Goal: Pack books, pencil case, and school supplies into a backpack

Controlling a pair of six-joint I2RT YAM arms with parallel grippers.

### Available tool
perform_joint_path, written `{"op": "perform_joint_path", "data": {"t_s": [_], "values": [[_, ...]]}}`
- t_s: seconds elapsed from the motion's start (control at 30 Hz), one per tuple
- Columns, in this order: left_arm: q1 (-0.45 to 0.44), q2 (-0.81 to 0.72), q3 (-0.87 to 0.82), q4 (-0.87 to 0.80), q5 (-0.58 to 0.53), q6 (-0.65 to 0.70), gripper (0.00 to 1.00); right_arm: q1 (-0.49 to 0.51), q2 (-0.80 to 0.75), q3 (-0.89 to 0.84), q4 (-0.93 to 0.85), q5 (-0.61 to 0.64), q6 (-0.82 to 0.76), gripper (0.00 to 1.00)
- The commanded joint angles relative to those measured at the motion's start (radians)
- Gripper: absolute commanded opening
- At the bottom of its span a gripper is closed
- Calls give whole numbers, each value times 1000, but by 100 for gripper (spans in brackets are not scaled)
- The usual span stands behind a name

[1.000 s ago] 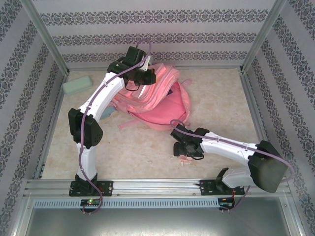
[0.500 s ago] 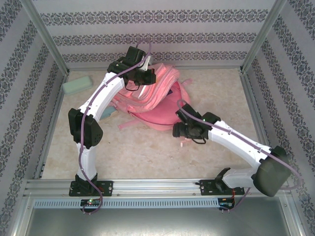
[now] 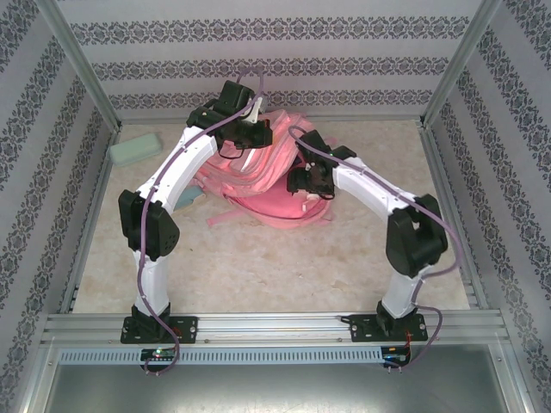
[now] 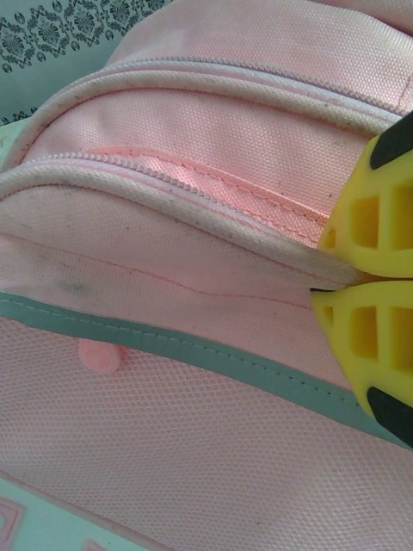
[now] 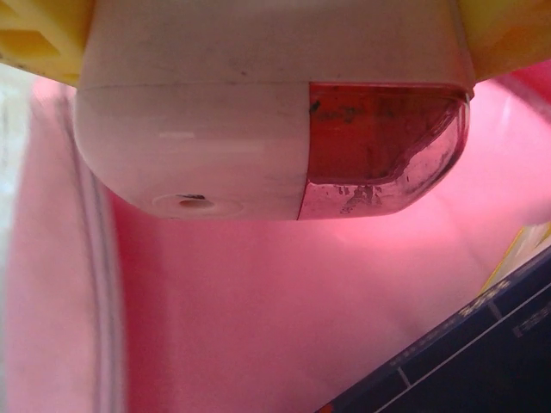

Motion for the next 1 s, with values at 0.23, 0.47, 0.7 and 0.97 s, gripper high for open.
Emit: {"op": "perform_joint_path", "data": {"t_s": [0.23, 0.47, 0.7, 0.97], "values": [[8, -100, 29, 34, 57, -36, 0, -71, 259, 278, -22, 18, 7, 78], [7, -99, 17, 27, 48, -27, 0, -82, 335, 352, -99, 25, 5, 84], [8, -86, 7, 44, 53, -30, 0, -90, 277, 284, -83, 15, 3, 98], [8, -73, 18, 34, 48, -23, 0, -90, 112, 191, -36, -7, -4, 98]]}}
